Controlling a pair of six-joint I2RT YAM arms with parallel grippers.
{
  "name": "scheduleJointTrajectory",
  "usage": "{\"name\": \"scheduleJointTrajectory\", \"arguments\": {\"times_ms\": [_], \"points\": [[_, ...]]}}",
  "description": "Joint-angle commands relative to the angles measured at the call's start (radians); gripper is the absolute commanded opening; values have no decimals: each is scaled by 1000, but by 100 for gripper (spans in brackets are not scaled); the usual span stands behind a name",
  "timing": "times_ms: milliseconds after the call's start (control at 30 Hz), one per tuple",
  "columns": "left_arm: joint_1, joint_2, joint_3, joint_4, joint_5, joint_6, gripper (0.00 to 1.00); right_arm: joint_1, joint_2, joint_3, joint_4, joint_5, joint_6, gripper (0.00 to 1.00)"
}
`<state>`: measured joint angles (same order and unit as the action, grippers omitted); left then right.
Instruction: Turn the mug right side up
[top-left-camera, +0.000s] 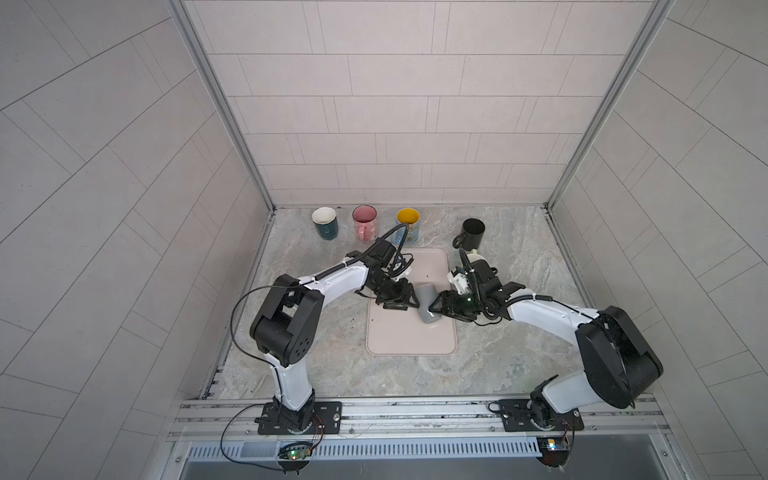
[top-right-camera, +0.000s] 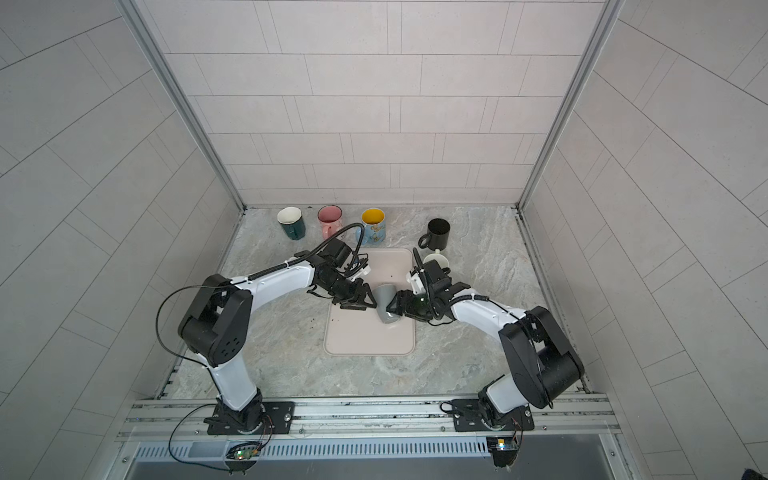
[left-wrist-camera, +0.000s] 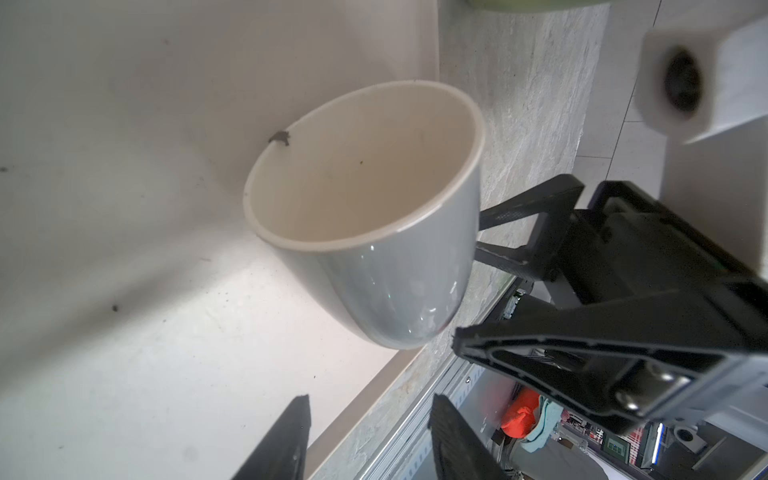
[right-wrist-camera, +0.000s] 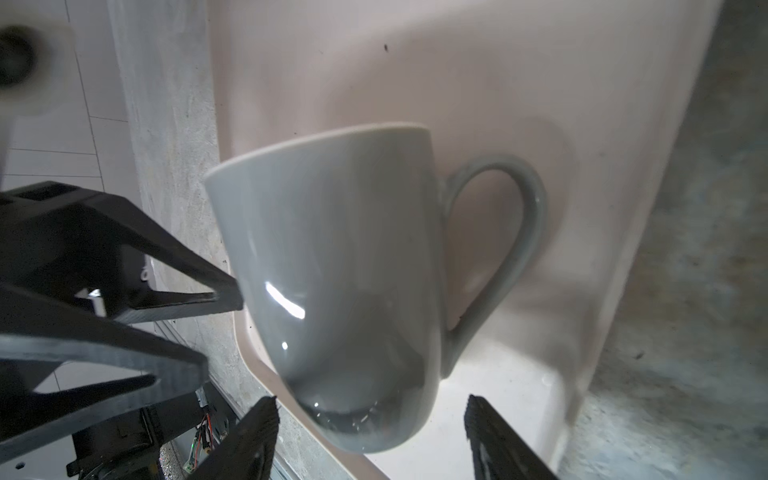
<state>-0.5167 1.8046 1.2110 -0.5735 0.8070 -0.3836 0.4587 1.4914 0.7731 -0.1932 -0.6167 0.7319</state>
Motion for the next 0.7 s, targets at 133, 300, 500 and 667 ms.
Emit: {"name": "scheduleJointTrajectory", "arguments": {"times_ms": [133,300,500,667], "points": [[18,-9,25,19,-2,-3,53,-5,44,94,-24,18,-73,73],[38,-29,19,27,-8,-13,53,8,73,211,-164,58,-175,77],[111,-116,-31,17,-9,-5,53,71,155,378,-365,150,-296,99],[157,-195,-72,-18,-15,13,53,129,232,477,-470,255,-332,99]]}}
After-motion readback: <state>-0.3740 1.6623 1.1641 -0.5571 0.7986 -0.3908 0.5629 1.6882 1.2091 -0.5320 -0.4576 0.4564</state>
